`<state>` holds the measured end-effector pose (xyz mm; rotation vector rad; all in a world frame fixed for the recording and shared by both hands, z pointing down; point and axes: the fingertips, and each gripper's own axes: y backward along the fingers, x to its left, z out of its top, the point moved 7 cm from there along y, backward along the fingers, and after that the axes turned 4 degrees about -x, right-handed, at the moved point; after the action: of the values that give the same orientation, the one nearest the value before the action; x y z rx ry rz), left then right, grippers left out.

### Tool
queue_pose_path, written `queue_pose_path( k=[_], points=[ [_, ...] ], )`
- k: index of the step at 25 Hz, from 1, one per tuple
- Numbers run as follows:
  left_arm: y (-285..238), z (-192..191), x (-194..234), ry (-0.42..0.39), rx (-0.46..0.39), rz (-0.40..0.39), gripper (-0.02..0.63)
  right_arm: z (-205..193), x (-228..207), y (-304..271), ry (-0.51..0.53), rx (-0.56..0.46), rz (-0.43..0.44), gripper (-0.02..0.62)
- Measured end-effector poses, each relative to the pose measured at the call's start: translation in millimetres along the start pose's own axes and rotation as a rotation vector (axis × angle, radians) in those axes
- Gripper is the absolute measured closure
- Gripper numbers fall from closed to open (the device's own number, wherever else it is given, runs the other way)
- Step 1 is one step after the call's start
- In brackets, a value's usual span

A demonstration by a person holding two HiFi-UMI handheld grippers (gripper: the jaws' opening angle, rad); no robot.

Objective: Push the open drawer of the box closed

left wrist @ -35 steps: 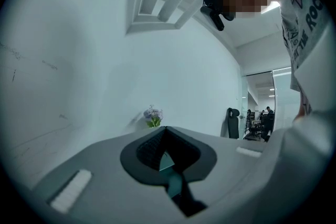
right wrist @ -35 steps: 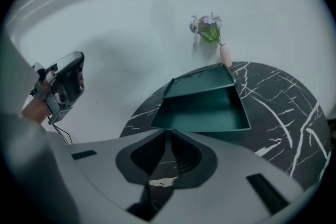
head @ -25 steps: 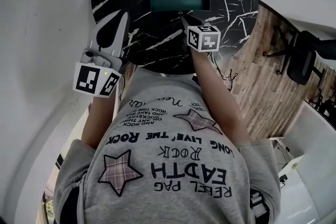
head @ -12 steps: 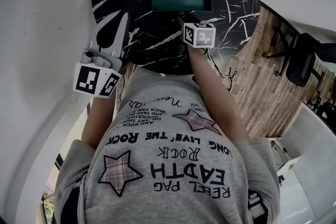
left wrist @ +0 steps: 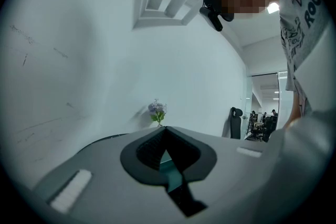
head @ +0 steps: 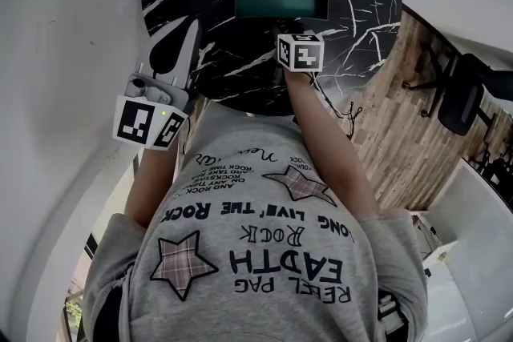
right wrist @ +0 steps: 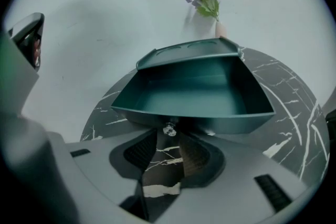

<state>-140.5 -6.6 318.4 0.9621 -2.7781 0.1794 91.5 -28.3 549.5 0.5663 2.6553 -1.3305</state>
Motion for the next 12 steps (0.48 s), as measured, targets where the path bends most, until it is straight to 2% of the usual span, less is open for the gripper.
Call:
queue_pose_path(
  k=[3, 7, 12],
  points=[
    [0.0, -0.5, 2.2, 0.003, 0.000, 0.006, 0.601, 1.0, -1.7, -2.4, -0.017, -0.001, 0.001, 0.460],
    [0.0, -1.4, 4.2, 0.001, 0.004, 0.011, 0.601, 1.8, -2.9, -3.3, -0.026, -0.001, -0.001, 0.516],
    [-4.3, 0.6, 0.3, -0.087, 0.020, -0.001, 0.601, 3.5, -1.6, -2.5, -0.013, 0.001, -0.007, 0.522]
  ],
)
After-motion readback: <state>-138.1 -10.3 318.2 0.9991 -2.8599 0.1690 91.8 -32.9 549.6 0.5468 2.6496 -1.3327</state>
